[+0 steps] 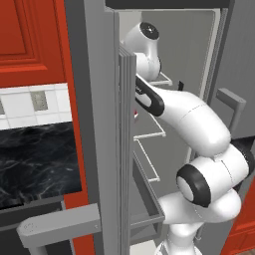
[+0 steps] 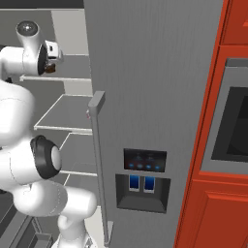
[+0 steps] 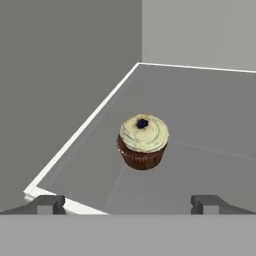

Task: Take the cupcake and cake from the fridge and place them on the empty tray on the dining counter.

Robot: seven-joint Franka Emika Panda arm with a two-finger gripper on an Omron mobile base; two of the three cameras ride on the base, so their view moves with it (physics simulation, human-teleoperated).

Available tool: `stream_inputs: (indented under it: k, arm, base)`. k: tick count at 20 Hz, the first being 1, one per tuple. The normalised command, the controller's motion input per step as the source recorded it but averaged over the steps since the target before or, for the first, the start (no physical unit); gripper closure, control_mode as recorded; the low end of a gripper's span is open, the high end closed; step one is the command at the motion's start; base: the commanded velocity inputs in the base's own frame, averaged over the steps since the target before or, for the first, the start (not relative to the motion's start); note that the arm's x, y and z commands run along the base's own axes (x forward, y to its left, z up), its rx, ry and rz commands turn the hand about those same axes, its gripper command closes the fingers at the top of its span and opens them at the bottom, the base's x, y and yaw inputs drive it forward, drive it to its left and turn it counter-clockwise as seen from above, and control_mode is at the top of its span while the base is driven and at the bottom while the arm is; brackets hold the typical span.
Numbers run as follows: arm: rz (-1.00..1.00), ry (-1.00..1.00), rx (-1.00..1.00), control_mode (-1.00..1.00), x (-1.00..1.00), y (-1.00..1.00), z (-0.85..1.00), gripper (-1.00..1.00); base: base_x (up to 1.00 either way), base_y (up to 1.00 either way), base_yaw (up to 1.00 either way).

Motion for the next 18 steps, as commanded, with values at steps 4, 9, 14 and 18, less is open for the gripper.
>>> stream_inputs:
  k: [4, 9, 14, 18]
  arm:
    - [0.00, 0.04, 0.00, -1.00, 0.40, 0.05, -0.04, -1.00]
    - [0.00, 0.09, 0.00, -1.00, 0.49, 0.13, -0.13, -1.00]
    - [0.00, 0.06, 0.00, -1.00, 0.33, 0.23, -0.06, -1.00]
    - [0.00, 0.01, 0.00, -1.00, 0.19, 0.27, 0.00, -1.00]
  base:
    - [0.00, 0.00, 0.00]
    - [0.00, 0.00, 0.00]
    - [0.00, 0.00, 0.00]
    - [0.00, 0.00, 0.00]
